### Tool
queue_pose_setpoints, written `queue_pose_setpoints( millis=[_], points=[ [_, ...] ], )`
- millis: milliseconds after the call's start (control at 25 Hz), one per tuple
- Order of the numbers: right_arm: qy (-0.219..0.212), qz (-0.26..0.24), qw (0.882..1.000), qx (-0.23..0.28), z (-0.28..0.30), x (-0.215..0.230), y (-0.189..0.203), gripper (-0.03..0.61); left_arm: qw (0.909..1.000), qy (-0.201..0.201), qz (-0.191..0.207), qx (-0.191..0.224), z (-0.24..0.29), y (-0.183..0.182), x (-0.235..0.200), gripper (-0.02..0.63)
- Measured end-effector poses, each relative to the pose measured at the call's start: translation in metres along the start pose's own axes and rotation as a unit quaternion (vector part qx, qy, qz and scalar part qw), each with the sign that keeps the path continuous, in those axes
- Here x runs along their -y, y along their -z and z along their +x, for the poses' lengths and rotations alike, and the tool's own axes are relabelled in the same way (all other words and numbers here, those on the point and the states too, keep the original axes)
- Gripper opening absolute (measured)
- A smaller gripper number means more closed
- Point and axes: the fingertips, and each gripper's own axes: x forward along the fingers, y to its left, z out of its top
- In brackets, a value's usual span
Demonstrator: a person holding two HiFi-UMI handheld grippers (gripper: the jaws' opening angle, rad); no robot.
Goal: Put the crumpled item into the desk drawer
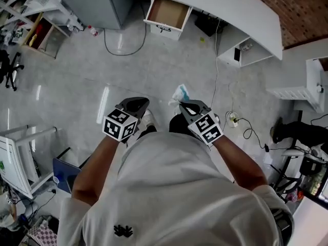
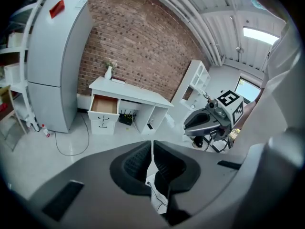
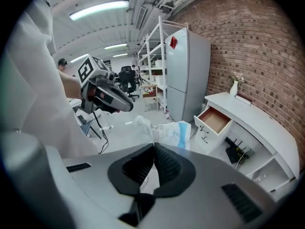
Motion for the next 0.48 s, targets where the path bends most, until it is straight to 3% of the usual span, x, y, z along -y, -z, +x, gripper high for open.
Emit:
queue_pose_setpoints(
  millis=[240, 480],
  points=[
    [-0.013, -0.03, 0.999, -0.002, 0.039, 0.033, -0.052, 0.029, 0.9983, -0.031, -0.04, 0.03, -0.011, -0.027, -0.06, 0.032],
    [-0.027, -0.053, 0.998, -0.016, 0.089, 0.119, -0.081, 0.029, 0.9956, -0.059, -0.063, 0.036, 0.018, -0.066, -0.115, 0.032]
  ],
)
